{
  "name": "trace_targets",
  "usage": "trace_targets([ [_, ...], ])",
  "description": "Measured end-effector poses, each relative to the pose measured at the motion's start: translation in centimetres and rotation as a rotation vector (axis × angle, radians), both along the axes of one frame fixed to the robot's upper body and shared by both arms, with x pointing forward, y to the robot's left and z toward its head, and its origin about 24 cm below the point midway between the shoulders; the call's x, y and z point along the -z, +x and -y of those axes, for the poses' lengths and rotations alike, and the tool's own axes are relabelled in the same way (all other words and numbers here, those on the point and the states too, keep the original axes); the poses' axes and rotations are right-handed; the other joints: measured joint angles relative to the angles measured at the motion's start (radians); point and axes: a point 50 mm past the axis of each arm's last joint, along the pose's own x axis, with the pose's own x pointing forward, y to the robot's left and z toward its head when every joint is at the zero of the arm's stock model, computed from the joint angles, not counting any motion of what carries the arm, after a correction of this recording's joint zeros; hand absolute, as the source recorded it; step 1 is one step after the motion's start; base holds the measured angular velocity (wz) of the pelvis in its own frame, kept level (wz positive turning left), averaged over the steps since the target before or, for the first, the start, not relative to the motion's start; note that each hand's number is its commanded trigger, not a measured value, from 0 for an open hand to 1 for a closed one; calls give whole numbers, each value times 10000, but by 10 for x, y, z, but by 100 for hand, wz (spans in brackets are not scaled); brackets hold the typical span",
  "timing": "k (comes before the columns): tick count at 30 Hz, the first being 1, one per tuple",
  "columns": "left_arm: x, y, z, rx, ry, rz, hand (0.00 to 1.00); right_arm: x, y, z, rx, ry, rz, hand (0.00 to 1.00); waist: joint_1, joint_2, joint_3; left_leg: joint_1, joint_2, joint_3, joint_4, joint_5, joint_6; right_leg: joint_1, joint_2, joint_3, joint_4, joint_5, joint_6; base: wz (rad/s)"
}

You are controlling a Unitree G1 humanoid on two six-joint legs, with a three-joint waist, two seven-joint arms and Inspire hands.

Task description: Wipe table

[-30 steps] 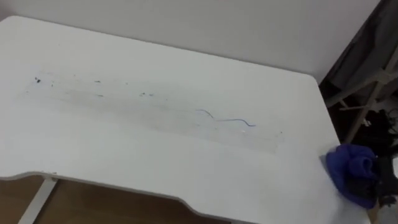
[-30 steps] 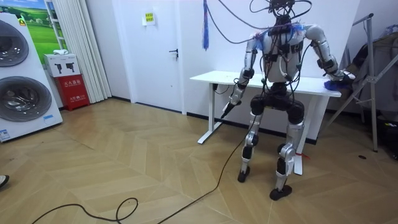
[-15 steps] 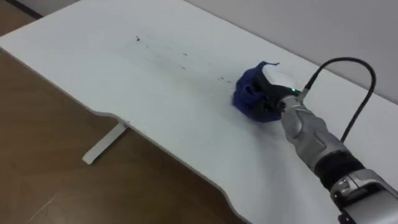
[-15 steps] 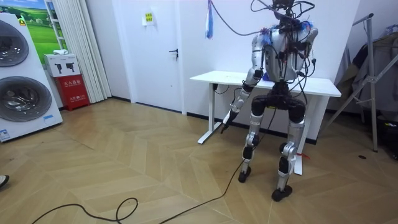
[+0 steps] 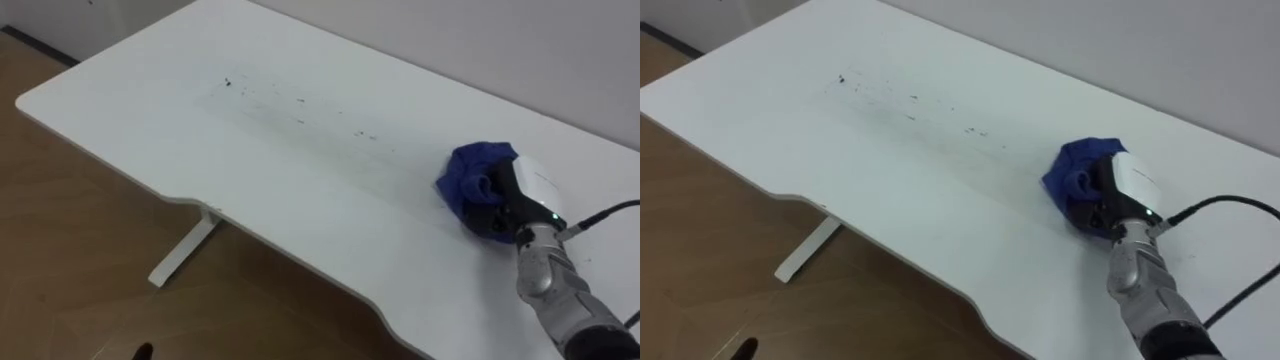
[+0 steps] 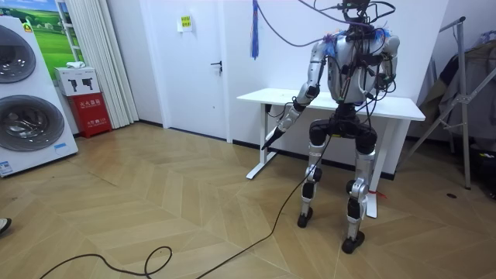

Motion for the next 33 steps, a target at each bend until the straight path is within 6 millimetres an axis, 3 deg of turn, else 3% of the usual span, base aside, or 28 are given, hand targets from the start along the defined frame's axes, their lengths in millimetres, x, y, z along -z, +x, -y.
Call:
trace_targets([
  [4, 7, -5, 16, 240, -252, -329, 0, -4, 7, 2, 447, 250, 60, 100, 61, 187, 48, 10, 59, -14, -194, 196, -121, -112, 33, 173, 30, -2, -6, -5],
  [6, 13, -8, 31, 223, -620, -440, 0, -14, 24, -7, 340, 288, 78, 100, 314, 317, 86, 19, 234, 172, -341, 296, -185, -393, 152, 587, 6, 56, -118, -45],
  [8, 15, -9, 34, 167, -698, -523, 0, -19, 37, -23, -26, 425, -50, 100, 422, 235, 135, 122, 352, 319, -660, 441, -235, -581, 197, 813, 8, 22, -174, -42],
  [13, 16, -10, 39, 74, -774, -614, 0, -39, 61, -51, -1294, 285, -278, 100, 519, 81, 171, 201, 571, 645, -1018, 555, -271, -848, 346, 1240, 17, 96, -343, -25],
  [14, 16, -10, 40, 76, -785, -603, 0, -42, 64, -53, -1461, 205, -297, 100, 575, 66, 250, 377, 583, 714, -1087, 559, -272, -724, 347, 1324, -16, 92, -349, -11],
  [15, 15, -11, 40, 116, -781, -628, 0, -44, 65, -54, -1568, 171, -305, 100, 555, 61, 366, 556, 578, 739, -1169, 550, -267, -553, 346, 1323, -129, 89, -344, -10],
  [16, 15, -12, 40, 94, -784, -644, 0, -44, 65, -55, -1602, 190, -297, 100, 550, 53, 395, 647, 579, 759, -1186, 550, -267, -499, 345, 1340, -157, 87, -339, -3],
  [19, 14, -22, 41, 4, -801, -782, 0, -42, 59, -53, -1667, 254, -199, 100, 251, -23, 376, 663, 575, 758, -1182, 483, -250, -437, 345, 1323, -173, 61, -314, 6],
  [20, 14, -25, 40, -39, -788, -863, 0, -32, 47, -50, -1580, 392, -177, 100, 134, 40, 416, 758, 563, 746, -1161, 427, -229, -301, 339, 1289, -195, 57, -304, 23],
  [23, 14, -39, 38, -134, -740, -1131, 0, -6, 11, -38, -1125, 780, 177, 100, -457, 69, 323, 1134, 422, 730, -1150, 312, -130, 229, 229, 1193, -233, 4, -213, 28],
  [24, 14, -47, 37, -223, -707, -1305, 0, 4, -8, -30, -721, 912, 298, 100, -665, 43, 194, 1262, 334, 763, -1183, 265, -73, 394, 158, 1298, -300, -35, -144, 8],
  [26, 12, -56, 32, -437, -581, -1385, 0, 15, -36, -12, 289, 1201, 539, 100, -972, 83, 116, 1501, 266, 821, -1142, 167, -6, 634, 79, 1287, -313, -32, -86, -5],
  [28, 8, -60, 23, -844, -315, -1328, 0, 22, -63, 6, 1361, 1274, 697, 100, -1275, 88, -13, 1619, 221, 882, -1151, 118, 39, 695, 16, 1281, -295, -26, -37, -14],
  [30, 5, -65, 15, -1225, -88, -1295, 0, 27, -94, 30, 2603, 987, 751, 100, -1796, 154, -135, 1728, 195, 995, -1141, 59, 100, 824, -40, 1322, -274, -3, 19, -16],
  [33, 3, -64, 10, -1422, 19, -1100, 0, 27, -122, 55, 3806, 759, 621, 100, -2195, 149, -181, 1832, 203, 1122, -1123, -33, 55, 900, -84, 1314, -286, -37, 79, -22],
])
